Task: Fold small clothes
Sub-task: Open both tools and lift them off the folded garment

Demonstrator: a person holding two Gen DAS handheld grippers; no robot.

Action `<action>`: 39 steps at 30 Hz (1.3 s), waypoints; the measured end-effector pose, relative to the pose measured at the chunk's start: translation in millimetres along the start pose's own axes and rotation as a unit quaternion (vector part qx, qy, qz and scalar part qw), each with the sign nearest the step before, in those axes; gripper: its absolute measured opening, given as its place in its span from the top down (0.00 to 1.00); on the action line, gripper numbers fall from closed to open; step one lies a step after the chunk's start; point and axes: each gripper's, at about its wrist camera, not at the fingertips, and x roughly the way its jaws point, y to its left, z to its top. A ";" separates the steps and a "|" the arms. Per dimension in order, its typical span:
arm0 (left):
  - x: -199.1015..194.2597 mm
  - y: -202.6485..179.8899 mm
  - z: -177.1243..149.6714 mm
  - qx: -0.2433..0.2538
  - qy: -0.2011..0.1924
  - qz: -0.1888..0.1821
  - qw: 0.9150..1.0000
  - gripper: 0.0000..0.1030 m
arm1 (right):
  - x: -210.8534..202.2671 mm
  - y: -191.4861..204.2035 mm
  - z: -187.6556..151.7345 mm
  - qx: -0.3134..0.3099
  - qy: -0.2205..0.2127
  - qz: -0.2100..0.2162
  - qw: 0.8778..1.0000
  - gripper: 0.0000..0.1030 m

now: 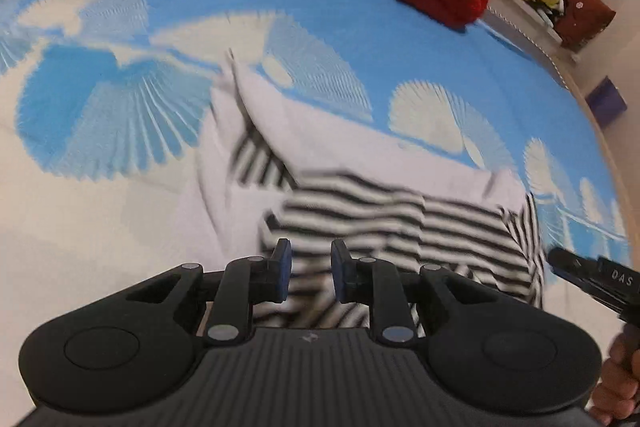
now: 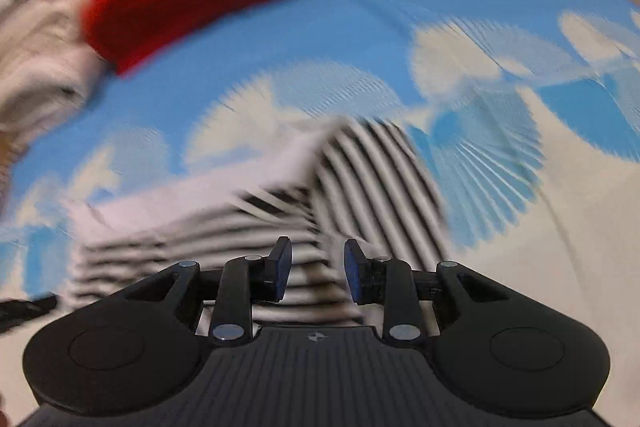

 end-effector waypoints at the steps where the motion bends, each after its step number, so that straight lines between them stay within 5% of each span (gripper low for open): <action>1: 8.1 2.1 -3.3 -0.009 0.018 -0.002 1.000 0.78 | 0.6 5.8 -0.8 0.001 -0.001 0.026 1.000 0.70; 3: 27.1 5.8 -12.9 -0.022 0.061 0.006 0.998 0.78 | 13.3 14.7 -6.5 0.007 0.025 0.070 0.997 0.69; 5: 36.4 7.9 -20.9 -0.009 0.092 0.022 0.995 0.78 | 33.4 19.5 -19.1 0.007 0.096 0.103 0.990 0.68; 8: 28.2 10.9 -20.1 -0.008 0.083 0.021 0.996 0.78 | 55.2 26.0 -43.5 -0.040 0.187 0.029 0.981 0.69; 13: 10.2 12.9 -14.6 -0.018 0.062 -0.006 0.998 0.77 | 31.5 21.9 -33.6 -0.025 0.137 0.065 0.988 0.67; 17: 27.4 27.1 -27.4 -0.021 0.117 0.026 0.993 0.78 | 43.7 -1.9 -41.3 -0.038 0.169 -0.016 0.985 0.68; 19: 13.7 31.0 -27.9 -0.031 0.124 0.024 0.991 0.78 | 28.3 -13.4 -38.0 -0.008 0.158 -0.012 0.987 0.68; 23: -64.3 24.1 -16.6 0.001 0.018 0.016 1.000 0.70 | -39.8 -17.1 -25.3 -0.008 0.073 -0.005 0.997 0.67; 27: -144.8 13.0 -25.5 0.028 -0.059 0.036 0.997 0.69 | -120.2 -22.9 -19.5 0.000 -0.006 0.009 1.000 0.67; 29: -180.1 8.0 -42.5 0.045 -0.086 0.037 0.995 0.67 | -153.9 -26.2 -25.7 0.005 -0.036 0.019 0.999 0.66; 33: -233.0 6.6 -93.7 0.069 -0.126 0.036 0.989 0.43 | -214.8 -40.3 -58.7 -0.002 -0.079 0.013 0.997 0.60; 39: -251.5 33.2 -181.5 0.036 -0.114 0.018 0.993 0.40 | -238.7 -72.9 -134.6 0.034 -0.067 -0.013 0.997 0.60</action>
